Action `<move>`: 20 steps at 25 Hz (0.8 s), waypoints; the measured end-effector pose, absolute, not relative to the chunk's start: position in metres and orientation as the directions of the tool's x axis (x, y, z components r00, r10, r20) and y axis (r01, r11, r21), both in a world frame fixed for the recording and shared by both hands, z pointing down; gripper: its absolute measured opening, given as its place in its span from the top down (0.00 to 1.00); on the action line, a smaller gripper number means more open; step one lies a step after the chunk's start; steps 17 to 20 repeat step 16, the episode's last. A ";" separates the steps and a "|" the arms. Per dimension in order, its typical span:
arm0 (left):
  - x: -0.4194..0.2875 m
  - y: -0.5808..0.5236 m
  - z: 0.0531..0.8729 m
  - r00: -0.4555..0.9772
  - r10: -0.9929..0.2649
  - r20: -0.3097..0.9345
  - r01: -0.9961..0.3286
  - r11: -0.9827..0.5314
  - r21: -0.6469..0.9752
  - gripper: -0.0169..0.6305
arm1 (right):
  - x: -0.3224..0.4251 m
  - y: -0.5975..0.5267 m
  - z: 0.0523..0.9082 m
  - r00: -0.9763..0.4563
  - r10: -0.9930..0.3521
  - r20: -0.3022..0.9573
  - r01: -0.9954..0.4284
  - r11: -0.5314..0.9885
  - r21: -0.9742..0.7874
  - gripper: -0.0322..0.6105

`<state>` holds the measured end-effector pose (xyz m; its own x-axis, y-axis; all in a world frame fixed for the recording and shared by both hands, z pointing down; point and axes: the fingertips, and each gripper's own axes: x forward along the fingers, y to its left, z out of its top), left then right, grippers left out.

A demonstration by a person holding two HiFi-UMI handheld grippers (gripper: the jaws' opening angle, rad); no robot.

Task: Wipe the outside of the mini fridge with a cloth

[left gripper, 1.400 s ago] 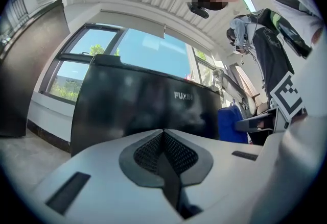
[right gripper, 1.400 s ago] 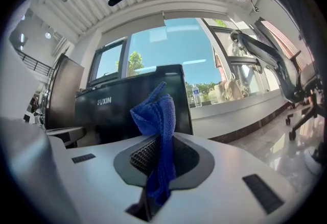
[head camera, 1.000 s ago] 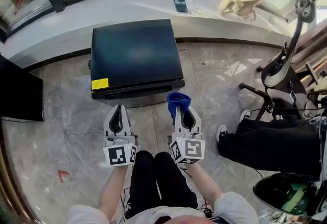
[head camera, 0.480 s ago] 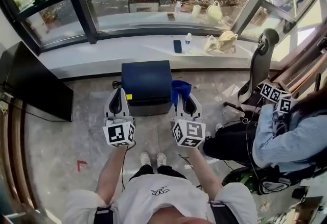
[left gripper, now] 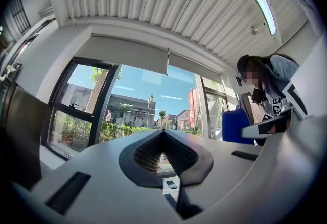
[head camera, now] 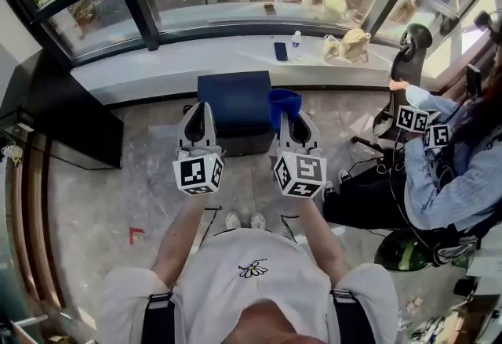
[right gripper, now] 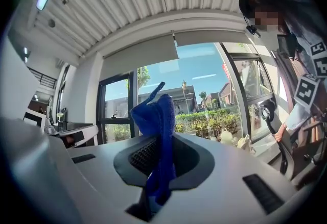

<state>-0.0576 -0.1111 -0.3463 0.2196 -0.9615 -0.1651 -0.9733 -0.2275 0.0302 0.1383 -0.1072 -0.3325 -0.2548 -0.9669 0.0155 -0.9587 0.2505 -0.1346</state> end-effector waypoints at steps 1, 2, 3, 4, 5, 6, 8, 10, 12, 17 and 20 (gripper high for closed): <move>-0.056 -0.110 -0.346 0.227 -0.960 -0.163 -0.971 -0.235 0.032 0.97 | 0.139 -0.105 -0.331 -0.250 -0.968 0.023 -0.960 0.245 -0.136 0.86; -0.055 -0.110 -0.346 0.234 -0.959 -0.160 -0.970 -0.242 0.033 0.97 | 0.139 -0.104 -0.329 -0.246 -0.969 0.030 -0.961 0.240 -0.136 0.86; -0.056 -0.110 -0.345 0.240 -0.958 -0.157 -0.968 -0.248 0.034 0.97 | 0.137 -0.103 -0.327 -0.243 -0.969 0.035 -0.962 0.236 -0.136 0.86; -0.058 -0.111 -0.345 0.243 -0.958 -0.154 -0.967 -0.252 0.037 0.97 | 0.134 -0.102 -0.326 -0.242 -0.970 0.040 -0.963 0.234 -0.135 0.86; -0.060 -0.111 -0.344 0.244 -0.958 -0.152 -0.967 -0.253 0.042 0.97 | 0.132 -0.101 -0.325 -0.242 -0.969 0.045 -0.963 0.234 -0.132 0.86; -0.062 -0.111 -0.343 0.243 -0.959 -0.150 -0.967 -0.252 0.047 0.97 | 0.130 -0.100 -0.324 -0.243 -0.969 0.049 -0.963 0.235 -0.129 0.86; -0.063 -0.111 -0.340 0.243 -0.959 -0.146 -0.966 -0.253 0.052 0.97 | 0.131 -0.098 -0.321 -0.241 -0.969 0.057 -0.965 0.232 -0.123 0.86; -0.059 -0.111 -0.337 0.249 -0.958 -0.143 -0.964 -0.258 0.055 0.97 | 0.136 -0.096 -0.318 -0.230 -0.971 0.063 -0.968 0.222 -0.117 0.86; -0.055 -0.112 -0.337 0.256 -0.956 -0.144 -0.962 -0.266 0.054 0.97 | 0.143 -0.095 -0.318 -0.218 -0.974 0.064 -0.971 0.210 -0.114 0.86; -0.045 -0.115 -0.345 0.276 -0.950 -0.147 -0.957 -0.285 0.047 0.97 | 0.155 -0.095 -0.325 -0.193 -0.979 0.057 -0.975 0.186 -0.118 0.86; -0.045 -0.115 -0.345 0.276 -0.950 -0.147 -0.957 -0.285 0.047 0.97 | 0.155 -0.095 -0.325 -0.193 -0.979 0.057 -0.975 0.186 -0.118 0.86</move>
